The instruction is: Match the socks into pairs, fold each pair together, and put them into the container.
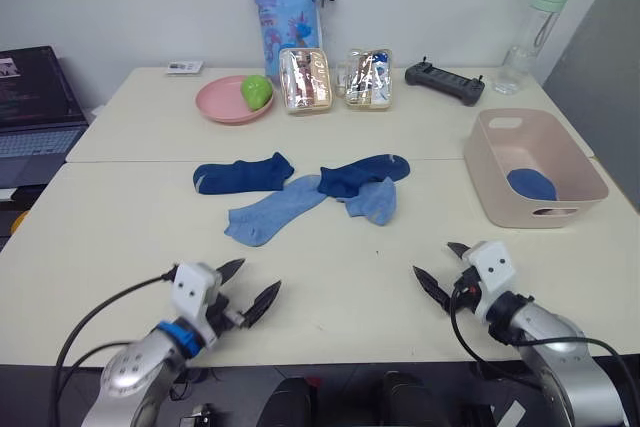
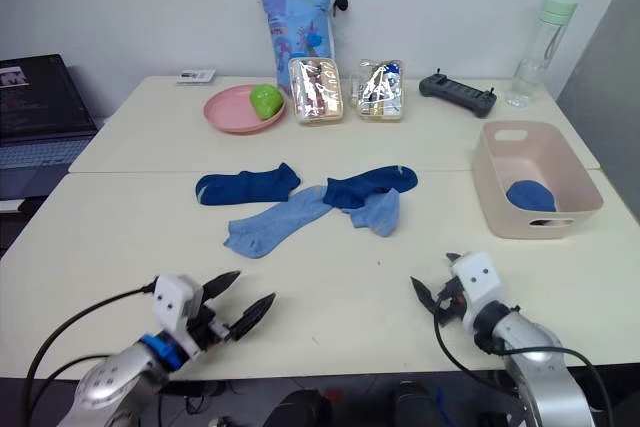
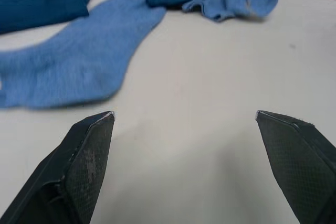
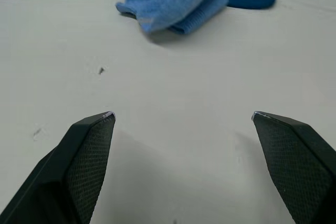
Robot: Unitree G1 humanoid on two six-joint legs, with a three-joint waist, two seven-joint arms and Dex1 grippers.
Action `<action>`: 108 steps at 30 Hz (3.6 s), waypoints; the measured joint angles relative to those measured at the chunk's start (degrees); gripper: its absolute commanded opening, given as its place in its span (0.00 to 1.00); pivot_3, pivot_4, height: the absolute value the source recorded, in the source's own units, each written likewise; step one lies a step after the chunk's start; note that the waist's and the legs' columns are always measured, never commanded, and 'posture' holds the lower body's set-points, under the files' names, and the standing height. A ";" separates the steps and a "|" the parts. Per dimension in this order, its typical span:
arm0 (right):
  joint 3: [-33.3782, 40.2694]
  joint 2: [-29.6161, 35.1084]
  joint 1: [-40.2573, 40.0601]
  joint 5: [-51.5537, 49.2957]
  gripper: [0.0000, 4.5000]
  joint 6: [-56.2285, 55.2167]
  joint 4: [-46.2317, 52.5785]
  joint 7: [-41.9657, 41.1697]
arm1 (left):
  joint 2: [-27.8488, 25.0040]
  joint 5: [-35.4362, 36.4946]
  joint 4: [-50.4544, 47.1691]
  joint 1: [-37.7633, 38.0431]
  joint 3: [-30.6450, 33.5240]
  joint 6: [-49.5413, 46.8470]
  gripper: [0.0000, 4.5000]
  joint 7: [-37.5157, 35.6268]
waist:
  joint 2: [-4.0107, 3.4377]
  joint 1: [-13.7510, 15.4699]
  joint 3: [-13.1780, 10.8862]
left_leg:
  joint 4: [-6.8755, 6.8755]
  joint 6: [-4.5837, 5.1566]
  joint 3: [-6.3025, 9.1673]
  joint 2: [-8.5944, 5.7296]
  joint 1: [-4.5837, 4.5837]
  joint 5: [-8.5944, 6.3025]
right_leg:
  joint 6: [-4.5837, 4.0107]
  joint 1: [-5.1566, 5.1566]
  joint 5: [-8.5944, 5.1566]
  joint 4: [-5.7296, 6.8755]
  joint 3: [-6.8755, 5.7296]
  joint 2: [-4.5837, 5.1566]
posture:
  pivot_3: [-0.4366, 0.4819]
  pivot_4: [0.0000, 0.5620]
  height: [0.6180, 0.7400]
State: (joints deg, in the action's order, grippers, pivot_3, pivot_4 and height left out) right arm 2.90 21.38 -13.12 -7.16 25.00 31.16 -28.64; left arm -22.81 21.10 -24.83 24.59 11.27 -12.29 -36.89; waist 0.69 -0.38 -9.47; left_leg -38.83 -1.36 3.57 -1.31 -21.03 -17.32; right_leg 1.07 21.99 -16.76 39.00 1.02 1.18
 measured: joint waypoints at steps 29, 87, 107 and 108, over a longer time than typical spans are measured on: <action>-9.70 10.13 26.83 -12.47 1.00 12.66 0.44 -12.17 | -9.34 -9.86 28.57 -33.82 -8.88 0.44 1.00 -3.09 | 0.14 0.05 -0.10 | 0.67 0.21 0.10 -0.08 0.01 0.12 | -0.19 0.19 0.14 -0.11 -0.15 0.02 | 0.48 0.27 1.00; -26.15 -0.66 47.81 -6.67 0.58 16.44 -34.51 -16.09 | -24.91 -8.63 13.61 -23.93 -20.56 22.56 0.00 -34.39 | 0.14 -1.34 -0.17 | 0.83 0.18 0.08 -0.03 0.00 0.14 | -0.29 0.30 0.07 -0.13 -0.16 0.03 | 0.48 0.27 1.00; -22.22 -4.88 51.26 -5.68 0.01 12.53 -39.31 -16.81 | -16.00 -8.05 13.46 -34.34 -24.69 13.47 0.00 -30.74 | 0.15 -1.40 -0.16 | 0.79 0.18 0.09 -0.05 0.04 0.14 | -0.28 0.26 0.08 -0.02 -0.19 0.00 | 0.48 0.27 1.00; -22.25 -5.31 52.22 -5.26 0.01 11.40 -41.02 -17.17 | -15.03 -7.83 13.70 -35.33 -24.98 11.89 0.00 -30.52 | 0.15 -1.43 -0.16 | 0.79 0.18 0.07 -0.05 0.05 0.14 | -0.28 0.27 0.08 -0.02 -0.18 0.00 | 0.48 0.27 1.00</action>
State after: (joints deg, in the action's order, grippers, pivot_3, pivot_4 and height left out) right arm -19.34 16.08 39.11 -12.41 36.40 -9.87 -45.81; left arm -37.83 13.27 -11.13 -10.74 -13.71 -0.41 -67.41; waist 0.84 -1.81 -9.64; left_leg -38.03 -1.18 3.65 -1.36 -20.98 -17.17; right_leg 0.79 22.26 -16.68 38.98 0.84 1.18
